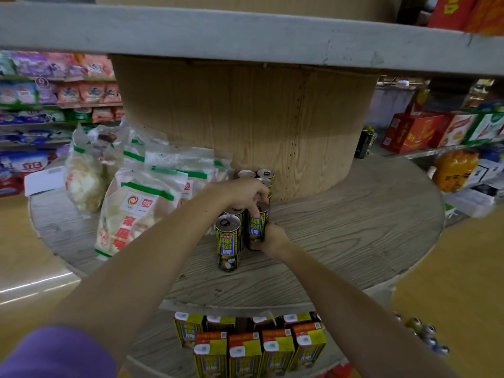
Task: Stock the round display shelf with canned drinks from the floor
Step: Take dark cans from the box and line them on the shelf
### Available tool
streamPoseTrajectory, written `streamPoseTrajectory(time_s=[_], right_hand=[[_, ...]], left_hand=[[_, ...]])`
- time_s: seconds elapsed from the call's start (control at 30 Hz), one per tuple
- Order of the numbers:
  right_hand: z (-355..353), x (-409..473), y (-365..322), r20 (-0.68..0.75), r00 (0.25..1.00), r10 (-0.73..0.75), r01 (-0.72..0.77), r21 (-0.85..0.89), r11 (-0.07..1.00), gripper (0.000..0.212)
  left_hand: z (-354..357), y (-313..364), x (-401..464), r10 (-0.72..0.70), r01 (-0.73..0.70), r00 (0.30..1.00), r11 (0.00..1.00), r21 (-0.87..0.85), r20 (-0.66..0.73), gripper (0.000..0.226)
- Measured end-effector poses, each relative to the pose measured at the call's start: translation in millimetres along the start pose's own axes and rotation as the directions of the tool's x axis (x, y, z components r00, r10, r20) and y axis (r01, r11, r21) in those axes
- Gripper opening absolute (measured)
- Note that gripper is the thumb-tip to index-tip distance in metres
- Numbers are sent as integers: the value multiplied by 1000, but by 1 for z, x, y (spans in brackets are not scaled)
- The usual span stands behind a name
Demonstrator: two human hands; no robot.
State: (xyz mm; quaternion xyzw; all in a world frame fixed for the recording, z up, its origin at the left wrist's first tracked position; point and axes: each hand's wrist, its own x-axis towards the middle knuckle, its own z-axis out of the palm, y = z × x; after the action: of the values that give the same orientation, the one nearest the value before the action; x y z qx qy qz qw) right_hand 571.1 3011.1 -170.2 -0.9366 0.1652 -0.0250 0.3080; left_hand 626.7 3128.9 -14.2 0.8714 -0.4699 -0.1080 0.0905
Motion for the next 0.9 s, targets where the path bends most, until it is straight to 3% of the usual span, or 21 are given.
streamPoseTrajectory(time_s=[0.23, 0.33, 0.43, 0.53, 0.67, 0.9], right_hand=[[-15, -20, -9, -9, 1000, 2, -2, 27, 1000, 71], [-25, -32, -6, -19, 999, -29, 29, -27, 999, 59], [-49, -45, 3, -13, 999, -51, 50, -55, 997, 39], [-80, -59, 25, -51, 999, 11, -13, -29, 999, 28], [-118, -82, 76, -150, 985, 83, -72, 78, 994, 5], [-182, -153, 182, -310, 920, 240, -208, 133, 969, 8]], left_hand=[[3, 9, -8, -33, 34, 999, 999, 37, -25, 40], [0, 17, -11, -45, 46, 997, 999, 9, -57, 40], [-2, 33, -8, -26, 14, 984, 998, -69, -176, 30], [2, 57, 2, 17, -36, 967, 997, -72, -254, 21], [31, 97, 34, 83, -105, 985, 983, -149, -149, 18], [99, 199, 99, 204, -206, 978, 951, -232, -33, 15]])
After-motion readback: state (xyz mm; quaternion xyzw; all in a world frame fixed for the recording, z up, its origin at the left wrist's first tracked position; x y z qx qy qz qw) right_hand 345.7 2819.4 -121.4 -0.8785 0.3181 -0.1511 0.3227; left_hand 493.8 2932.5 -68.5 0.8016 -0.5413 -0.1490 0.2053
